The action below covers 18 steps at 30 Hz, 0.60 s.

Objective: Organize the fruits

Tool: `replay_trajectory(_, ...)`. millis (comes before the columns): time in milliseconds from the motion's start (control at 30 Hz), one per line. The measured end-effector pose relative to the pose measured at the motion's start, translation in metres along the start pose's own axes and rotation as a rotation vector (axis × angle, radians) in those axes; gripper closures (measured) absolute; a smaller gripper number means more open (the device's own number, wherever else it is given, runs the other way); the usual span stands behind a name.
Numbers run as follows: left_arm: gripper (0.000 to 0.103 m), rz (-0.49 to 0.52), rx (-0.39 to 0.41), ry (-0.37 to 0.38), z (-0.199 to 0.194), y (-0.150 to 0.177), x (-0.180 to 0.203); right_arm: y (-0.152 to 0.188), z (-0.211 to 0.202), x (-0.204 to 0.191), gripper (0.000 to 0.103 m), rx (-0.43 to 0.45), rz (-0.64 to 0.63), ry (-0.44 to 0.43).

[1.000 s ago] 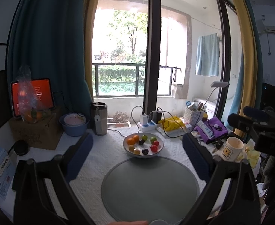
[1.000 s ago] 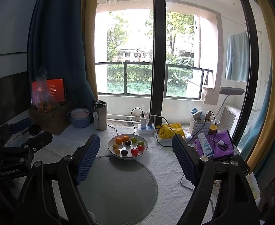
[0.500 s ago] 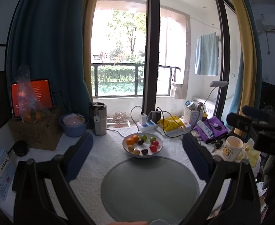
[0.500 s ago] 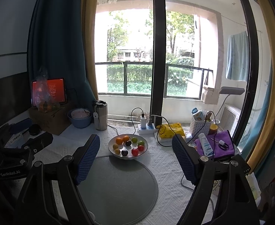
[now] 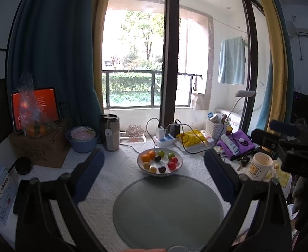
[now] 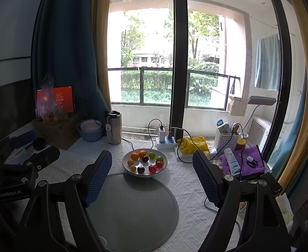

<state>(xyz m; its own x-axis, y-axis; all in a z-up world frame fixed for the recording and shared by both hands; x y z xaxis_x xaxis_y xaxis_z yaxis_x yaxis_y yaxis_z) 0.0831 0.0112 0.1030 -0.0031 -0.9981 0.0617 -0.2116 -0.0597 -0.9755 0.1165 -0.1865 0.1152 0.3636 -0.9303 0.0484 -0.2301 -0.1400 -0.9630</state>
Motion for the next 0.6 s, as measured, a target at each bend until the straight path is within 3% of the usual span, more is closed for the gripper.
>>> replay_trajectory(600, 0.006, 0.005, -0.001, 0.018, 0.0027, 0.0028, 0.0017, 0.0024, 0.0029, -0.0013, 0.021, -0.009, -0.005, -0.009)
Point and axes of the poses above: each gripper's, at about its wrist camera, not at the fingertips, and z roughly the way its jaws point, x to its right, y to its underside, the point moved 4 cm from there along z, roughly the way its jaws point, and after that the axes turned 5 degrees about x, right-handed, at the moved point
